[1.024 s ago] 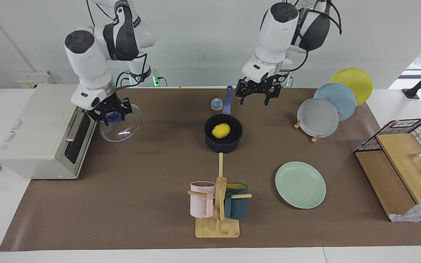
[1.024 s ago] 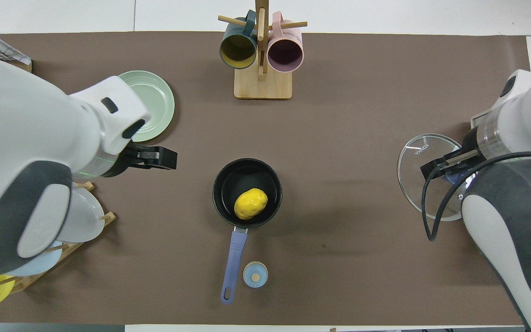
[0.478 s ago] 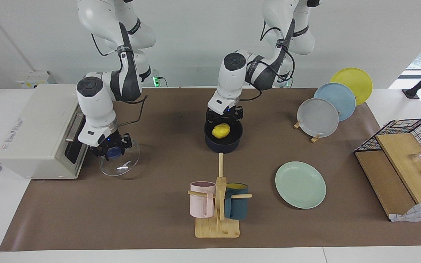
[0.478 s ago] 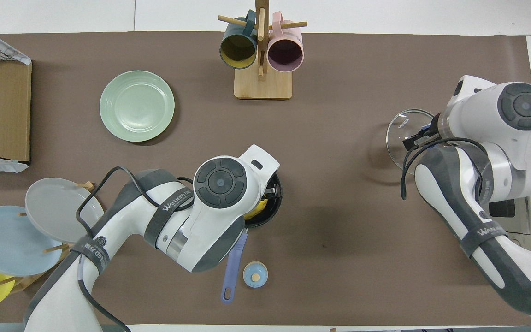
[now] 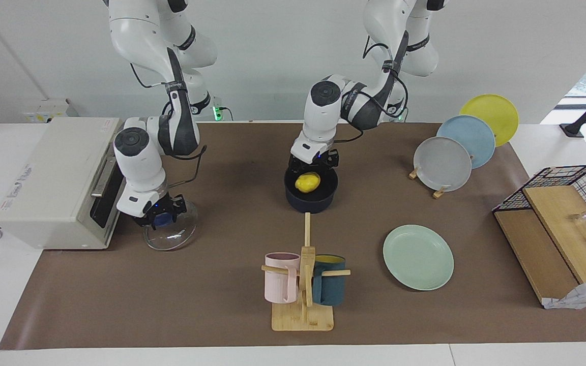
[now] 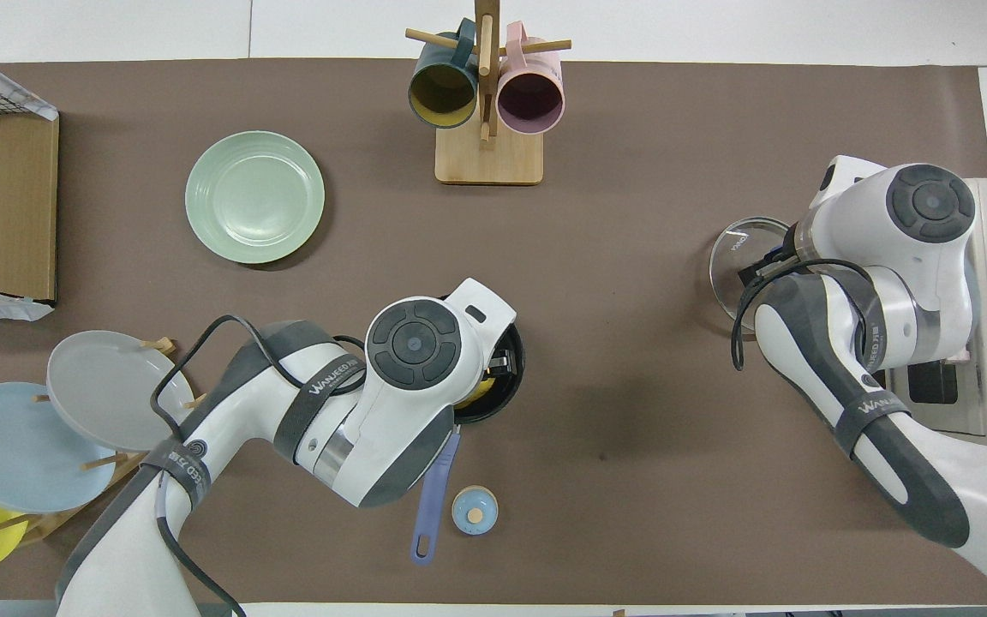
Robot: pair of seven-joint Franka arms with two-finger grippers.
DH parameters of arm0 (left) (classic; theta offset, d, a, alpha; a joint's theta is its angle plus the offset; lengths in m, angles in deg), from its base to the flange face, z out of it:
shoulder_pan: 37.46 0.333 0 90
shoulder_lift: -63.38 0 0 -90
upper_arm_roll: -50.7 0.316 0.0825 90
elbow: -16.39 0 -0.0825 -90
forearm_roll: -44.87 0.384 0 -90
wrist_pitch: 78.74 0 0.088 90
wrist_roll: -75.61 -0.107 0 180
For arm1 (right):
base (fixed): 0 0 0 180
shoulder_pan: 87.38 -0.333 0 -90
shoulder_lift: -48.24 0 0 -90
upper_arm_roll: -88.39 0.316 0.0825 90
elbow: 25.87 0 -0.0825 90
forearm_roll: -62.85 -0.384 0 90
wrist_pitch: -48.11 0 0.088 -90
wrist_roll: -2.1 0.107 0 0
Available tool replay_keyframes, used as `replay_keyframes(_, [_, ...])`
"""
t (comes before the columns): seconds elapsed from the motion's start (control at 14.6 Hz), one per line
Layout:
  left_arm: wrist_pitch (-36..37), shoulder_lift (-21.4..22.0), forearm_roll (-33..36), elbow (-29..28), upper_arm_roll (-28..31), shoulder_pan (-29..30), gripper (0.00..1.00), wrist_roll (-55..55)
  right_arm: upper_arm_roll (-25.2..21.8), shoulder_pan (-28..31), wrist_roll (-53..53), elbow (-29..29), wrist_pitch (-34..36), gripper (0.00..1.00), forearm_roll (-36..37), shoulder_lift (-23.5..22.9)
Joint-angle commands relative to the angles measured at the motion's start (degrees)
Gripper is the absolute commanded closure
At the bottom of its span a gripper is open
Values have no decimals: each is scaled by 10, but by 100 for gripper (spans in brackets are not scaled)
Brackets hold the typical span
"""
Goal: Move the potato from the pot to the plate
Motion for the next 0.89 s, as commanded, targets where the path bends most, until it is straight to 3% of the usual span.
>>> replay_keyframes(0.0, [-26, 12, -16, -24, 10, -13, 0, 26, 6, 9, -6, -5, 3, 0, 0, 22])
replay_keyframes(0.14, [-50, 1, -19, -29, 10, -14, 0, 40, 8, 8, -3, 15, 48, 0, -9, 46])
replay_keyframes(0.48, [-73, -17, -19, -29, 10, -21, 0, 51, 7, 7, 1, 174, 330, 0, -40, 101])
replay_keyframes(0.68, [-74, -18, -19, -29, 10, -21, 0, 51, 5, 9, 13, 222, 416, 0, -40, 138])
replay_keyframes(0.82, [-75, -24, -19, -29, 10, -23, 10, 51, 6, 6, 60, 279, 496, 0, -39, 133])
